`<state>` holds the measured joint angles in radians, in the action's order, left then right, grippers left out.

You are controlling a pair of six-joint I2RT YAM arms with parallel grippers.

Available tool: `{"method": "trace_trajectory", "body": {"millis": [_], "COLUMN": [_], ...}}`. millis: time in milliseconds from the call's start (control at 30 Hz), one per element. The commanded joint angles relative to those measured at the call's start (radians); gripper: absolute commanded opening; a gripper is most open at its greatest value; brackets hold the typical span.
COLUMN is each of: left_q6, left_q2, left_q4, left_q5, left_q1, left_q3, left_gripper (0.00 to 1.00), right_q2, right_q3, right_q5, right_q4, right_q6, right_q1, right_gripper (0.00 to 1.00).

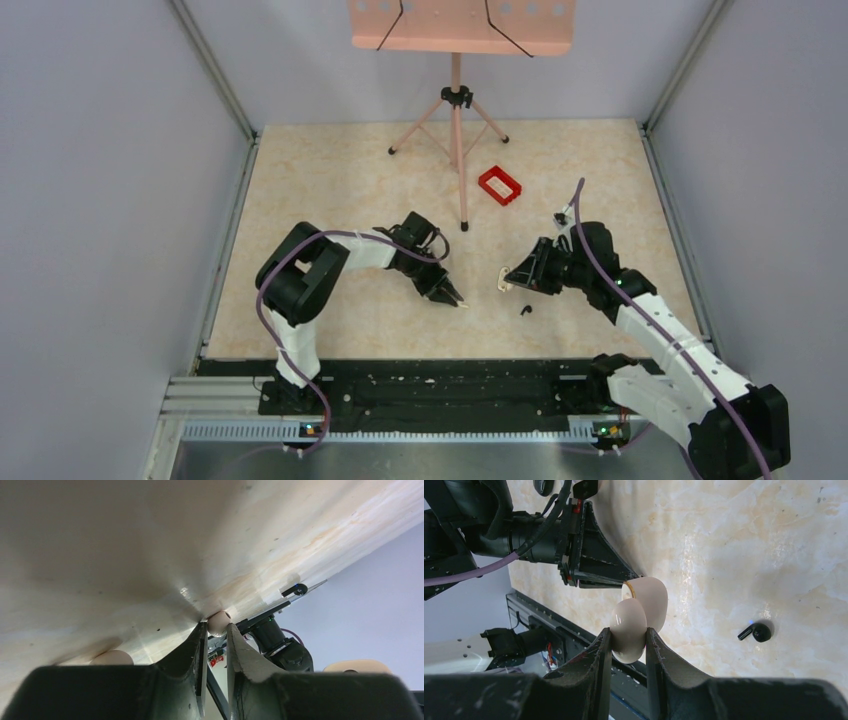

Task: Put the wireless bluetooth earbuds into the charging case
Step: Pick up the left earbud from the center of the board.

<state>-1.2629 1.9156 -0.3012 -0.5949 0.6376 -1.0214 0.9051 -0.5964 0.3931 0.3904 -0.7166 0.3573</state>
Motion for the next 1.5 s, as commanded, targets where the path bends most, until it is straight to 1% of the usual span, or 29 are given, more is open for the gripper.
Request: {"method": "trace_trajectory", "body": {"millis": [0, 100, 233, 367, 633, 767, 867, 967, 1100, 1133, 1200, 1267, 1367, 1467], "left_q6": [0.006, 0.020, 0.072, 0.108, 0.189, 0.248, 0.289, 0.329, 0.393, 0.400, 0.417, 0.448, 0.532, 0.576], "left_q2": [0.058, 0.039, -0.019, -0.074, -0.164, -0.235, -0.289, -0.334, -0.372, -0.368, -0.341, -0.291, -0.209, -0.143], "left_q4": [-0.012, -0.028, -0.088, -0.114, -0.185, -0.214, -0.233, -0.245, -0.256, -0.266, -0.308, -0.367, -0.395, -0.423], "left_q5": [0.161, 0.182, 0.252, 0.300, 0.394, 0.458, 0.512, 0.530, 0.559, 0.564, 0.611, 0.645, 0.613, 0.624], "left_q1": [0.002, 0.002, 0.003, 0.003, 0.006, 0.016, 0.031, 0.049, 0.068, 0.068, 0.067, 0.067, 0.066, 0.074], "left_q3": [0.014, 0.006, -0.028, -0.050, -0.085, -0.105, -0.126, -0.150, -0.179, -0.187, -0.207, -0.252, -0.298, -0.326], "left_gripper": [0.18, 0.11, 0.04, 0.00, 0.00, 0.00, 0.00, 0.00, 0.00, 0.01, 0.11, 0.19, 0.31, 0.34], "right_q2": [-0.021, -0.023, -0.022, -0.014, 0.018, 0.052, 0.084, 0.127, 0.200, 0.203, 0.195, 0.181, 0.157, 0.128], "right_q3": [-0.008, -0.006, 0.002, 0.011, 0.061, 0.133, 0.144, 0.139, 0.115, 0.115, 0.107, 0.091, 0.077, 0.076], "right_q5": [0.000, -0.001, 0.000, -0.001, 0.016, 0.082, 0.074, 0.075, 0.068, 0.065, 0.042, 0.011, -0.014, -0.024], "right_q4": [-0.017, -0.016, -0.017, -0.027, -0.094, -0.247, -0.312, -0.373, -0.409, -0.411, -0.397, -0.350, -0.293, -0.267], "right_q6": [0.009, 0.006, 0.005, 0.006, -0.016, -0.115, -0.145, -0.170, -0.172, -0.172, -0.164, -0.149, -0.133, -0.130], "right_q1": [-0.004, -0.004, -0.004, -0.004, -0.003, 0.016, 0.038, 0.065, 0.101, 0.102, 0.102, 0.102, 0.103, 0.101], "right_gripper": [0.00, 0.00, 0.00, 0.00, 0.00, 0.00, 0.00, 0.00, 0.00, 0.00, 0.00, 0.00, 0.00, 0.00]}}
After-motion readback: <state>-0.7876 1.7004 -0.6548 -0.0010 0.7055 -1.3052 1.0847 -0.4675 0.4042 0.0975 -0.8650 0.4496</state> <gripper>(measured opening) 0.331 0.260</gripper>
